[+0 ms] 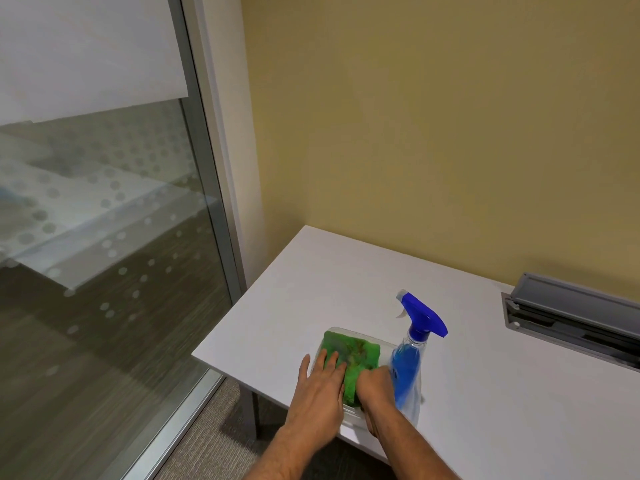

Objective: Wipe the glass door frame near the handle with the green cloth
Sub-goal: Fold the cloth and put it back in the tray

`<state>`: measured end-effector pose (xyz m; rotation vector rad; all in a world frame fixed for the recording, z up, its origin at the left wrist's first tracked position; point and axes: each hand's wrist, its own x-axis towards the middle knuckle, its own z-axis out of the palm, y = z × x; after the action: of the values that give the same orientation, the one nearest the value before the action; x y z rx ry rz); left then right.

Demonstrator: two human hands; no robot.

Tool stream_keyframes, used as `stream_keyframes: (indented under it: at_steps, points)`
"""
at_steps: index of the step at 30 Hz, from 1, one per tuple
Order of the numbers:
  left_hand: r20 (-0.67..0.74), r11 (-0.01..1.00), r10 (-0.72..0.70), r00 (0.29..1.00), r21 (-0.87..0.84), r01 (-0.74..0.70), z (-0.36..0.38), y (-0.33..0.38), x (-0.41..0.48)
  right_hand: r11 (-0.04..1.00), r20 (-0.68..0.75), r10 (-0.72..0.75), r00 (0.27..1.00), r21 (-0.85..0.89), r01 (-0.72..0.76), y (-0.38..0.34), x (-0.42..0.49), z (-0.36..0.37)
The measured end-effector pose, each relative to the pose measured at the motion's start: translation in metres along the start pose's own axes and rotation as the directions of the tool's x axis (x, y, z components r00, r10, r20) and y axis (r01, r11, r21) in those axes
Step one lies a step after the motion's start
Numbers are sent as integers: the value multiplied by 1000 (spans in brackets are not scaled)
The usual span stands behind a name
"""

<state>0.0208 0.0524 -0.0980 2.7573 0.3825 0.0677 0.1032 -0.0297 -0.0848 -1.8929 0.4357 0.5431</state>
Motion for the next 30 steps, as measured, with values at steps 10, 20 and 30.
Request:
stream_keyframes:
  at_steps: [10,20,30]
  points:
    - [121,998,-10,993,59,3,11,-5,15,788,167,-294,941,-515,337,6,1,-4]
    - [197,997,-47,979,75,33,17,-4,21,472,337,-475,813,-682,558,9,-20,-13]
    - [212,996,-44,976,87,26,15,-6,25,536,444,-331,833,-638,553,12,-15,-19]
